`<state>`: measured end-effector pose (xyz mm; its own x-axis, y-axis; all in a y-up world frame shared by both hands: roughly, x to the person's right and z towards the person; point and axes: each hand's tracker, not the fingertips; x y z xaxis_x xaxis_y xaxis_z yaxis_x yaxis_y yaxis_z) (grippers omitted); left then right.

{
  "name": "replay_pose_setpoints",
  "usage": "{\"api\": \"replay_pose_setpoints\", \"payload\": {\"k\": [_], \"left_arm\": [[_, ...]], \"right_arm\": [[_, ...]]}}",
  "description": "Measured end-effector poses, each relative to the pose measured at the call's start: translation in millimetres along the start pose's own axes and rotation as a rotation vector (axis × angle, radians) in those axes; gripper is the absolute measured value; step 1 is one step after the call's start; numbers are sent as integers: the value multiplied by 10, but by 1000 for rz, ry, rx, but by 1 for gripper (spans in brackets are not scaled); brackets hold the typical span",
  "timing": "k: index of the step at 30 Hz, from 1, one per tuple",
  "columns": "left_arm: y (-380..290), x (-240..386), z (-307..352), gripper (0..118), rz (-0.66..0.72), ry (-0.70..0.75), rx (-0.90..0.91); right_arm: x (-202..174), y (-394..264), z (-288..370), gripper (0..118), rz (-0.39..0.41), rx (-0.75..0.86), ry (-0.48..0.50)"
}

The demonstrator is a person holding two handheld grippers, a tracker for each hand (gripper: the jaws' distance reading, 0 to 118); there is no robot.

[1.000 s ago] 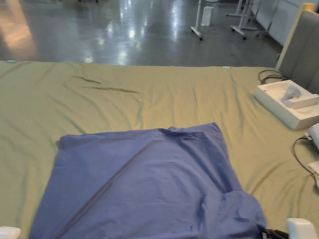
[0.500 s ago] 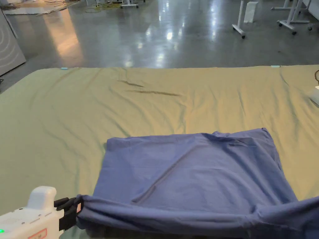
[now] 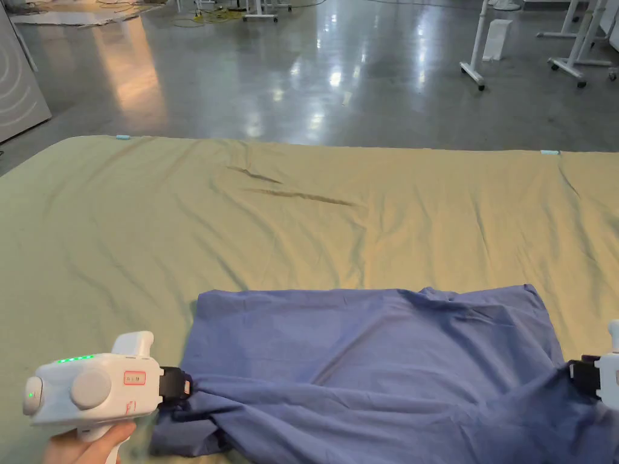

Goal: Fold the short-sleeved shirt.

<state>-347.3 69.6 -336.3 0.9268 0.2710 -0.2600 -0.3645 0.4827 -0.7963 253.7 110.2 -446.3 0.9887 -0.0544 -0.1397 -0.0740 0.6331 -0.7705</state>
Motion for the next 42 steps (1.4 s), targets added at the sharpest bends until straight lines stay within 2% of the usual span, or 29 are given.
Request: {"api": "replay_pose_setpoints", "payload": {"k": [1, 2, 3, 4, 8, 10, 11, 14, 16, 20, 22, 24, 25, 26, 27, 28, 29, 31, 32, 36, 42], "left_arm": [[-58, -40, 33, 63, 25, 8, -1], [-97, -49, 134, 66, 35, -44, 42], [-129, -25, 242, 66, 30, -56, 65], [-163, 10, 381, 66, 2, -56, 98], [-370, 290, 1329, 67, -244, -88, 298], [-544, 478, 1869, 75, -352, -96, 428], [-648, 577, 2097, 80, -370, -88, 492], [-994, 801, 2705, 81, -372, -105, 660], [-1236, 926, 2987, 81, -352, -86, 750], [-1601, 1080, 3292, 81, -310, -54, 860], [-1731, 1115, 3359, 81, -318, -34, 882], [-1824, 1148, 3438, 81, -320, -20, 889], [-1859, 1166, 3463, 80, -333, -16, 891], [-1890, 1181, 3481, 72, -346, -6, 891], [-1918, 1195, 3492, 57, -356, 2, 893], [-1943, 1206, 3497, 34, -366, 13, 891], [-1971, 1224, 3501, 3, -365, 22, 892], [-2062, 1183, 3507, 0, -375, -43, 947], [-2062, 1173, 3507, 0, -377, -82, 923], [-2043, 1194, 3407, 0, -376, -8, 872], [-2006, 1116, 3329, 0, -333, -11, 842]], "right_arm": [[14, -35, 19, 44, -10, 4, -4], [38, -68, 68, 84, -26, 4, -2], [58, -101, 189, 91, -45, 16, 3], [67, -131, 352, 86, -52, 65, 10], [64, -327, 1226, 88, -6, 265, 24], [-6, -458, 1730, 88, -5, 377, 29], [-59, -534, 1967, 88, -14, 425, 33], [-310, -763, 2615, 89, -41, 563, 43], [-474, -947, 2926, 89, -49, 625, 17], [-651, -1224, 3175, 88, 22, 659, 6], [-748, -1325, 3244, 88, 54, 649, 43], [-850, -1419, 3300, 83, 83, 632, 54], [-907, -1467, 3321, 72, 101, 631, 45], [-950, -1493, 3329, 56, 107, 629, 30], [-986, -1513, 3326, 43, 113, 620, 15], [-1014, -1539, 3324, 32, 118, 617, 17], [-1031, -1565, 3315, 23, 120, 619, 20], [-1005, -1610, 3266, 1, 113, 613, 32], [-1019, -1620, 3254, 0, 109, 613, 32], [-1062, -1629, 3253, 0, 144, 607, 27], [-1041, -1621, 3238, 0, 169, 611, 50]]}}
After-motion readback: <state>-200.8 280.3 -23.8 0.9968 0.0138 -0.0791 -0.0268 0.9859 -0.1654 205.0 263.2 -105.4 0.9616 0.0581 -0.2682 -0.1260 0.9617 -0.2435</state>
